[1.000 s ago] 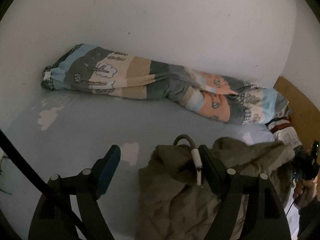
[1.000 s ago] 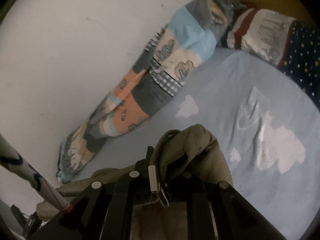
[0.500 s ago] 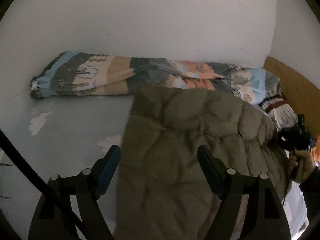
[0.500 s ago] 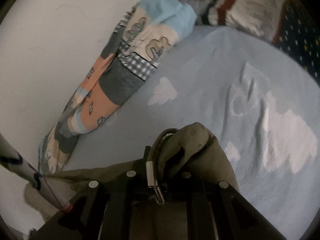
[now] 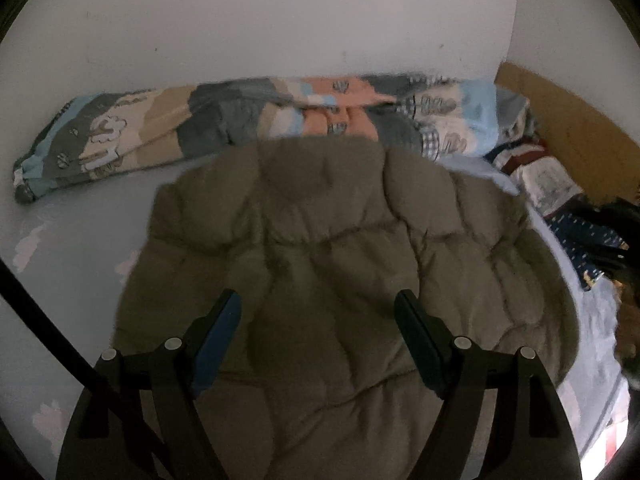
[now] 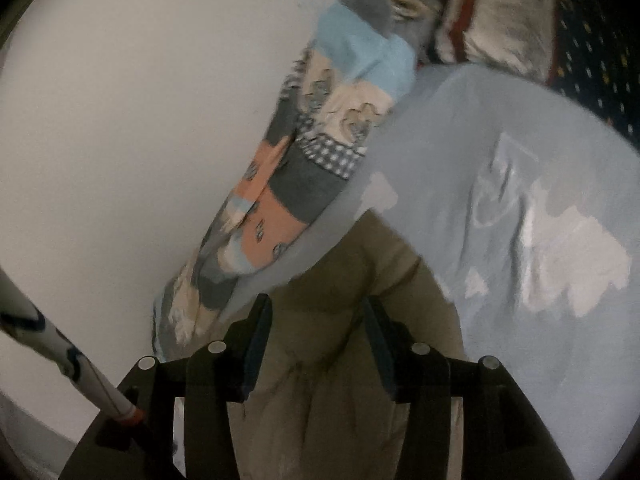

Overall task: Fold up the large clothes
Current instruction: 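Lower the hem onto the folded jacket with both tools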

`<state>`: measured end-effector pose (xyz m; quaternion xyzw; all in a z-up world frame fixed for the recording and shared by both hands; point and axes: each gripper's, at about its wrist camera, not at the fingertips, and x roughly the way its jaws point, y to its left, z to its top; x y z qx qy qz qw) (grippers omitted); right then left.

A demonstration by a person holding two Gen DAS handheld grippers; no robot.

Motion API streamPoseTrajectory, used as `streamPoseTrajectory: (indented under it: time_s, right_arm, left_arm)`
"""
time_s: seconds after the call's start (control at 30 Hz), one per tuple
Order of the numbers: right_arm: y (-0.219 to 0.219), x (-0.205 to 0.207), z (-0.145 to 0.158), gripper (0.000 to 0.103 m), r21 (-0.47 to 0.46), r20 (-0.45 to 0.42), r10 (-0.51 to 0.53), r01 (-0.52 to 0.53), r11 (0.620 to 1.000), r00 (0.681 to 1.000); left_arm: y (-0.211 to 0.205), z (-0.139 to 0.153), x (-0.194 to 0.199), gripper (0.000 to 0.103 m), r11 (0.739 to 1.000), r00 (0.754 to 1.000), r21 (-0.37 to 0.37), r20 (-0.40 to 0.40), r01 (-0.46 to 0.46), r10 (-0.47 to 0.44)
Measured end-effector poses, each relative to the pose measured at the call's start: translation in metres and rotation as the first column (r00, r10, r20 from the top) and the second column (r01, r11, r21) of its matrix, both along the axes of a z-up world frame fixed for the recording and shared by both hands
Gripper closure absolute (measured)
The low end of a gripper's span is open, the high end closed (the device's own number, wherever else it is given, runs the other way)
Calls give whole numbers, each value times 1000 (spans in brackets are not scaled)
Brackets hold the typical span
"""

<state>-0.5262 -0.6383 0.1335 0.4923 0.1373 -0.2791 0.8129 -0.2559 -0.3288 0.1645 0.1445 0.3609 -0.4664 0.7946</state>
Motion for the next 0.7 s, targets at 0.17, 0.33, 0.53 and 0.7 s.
streamPoseTrajectory:
  time_s: [0.17, 0.33, 0.53, 0.7]
  right_arm:
    - [58, 43, -9, 51, -122, -150, 143, -161, 979, 978]
    - [87, 94, -43, 50, -212, -392, 160, -258, 943, 906]
    - [70, 124, -80, 47, -166, -519, 174, -298, 940, 837]
    - [58, 132, -88, 47, -120, -549, 178, -288, 950, 817]
  left_arm:
    - [-14, -29, 5, 23, 997, 999, 63, 3, -38, 38]
    - [-25, -54, 21, 12, 990, 999, 134, -33, -37, 41]
    - [-37, -76, 35, 6, 983, 996, 181, -77, -39, 53]
    - [-35, -73, 28, 5, 970, 987, 215, -88, -113, 135]
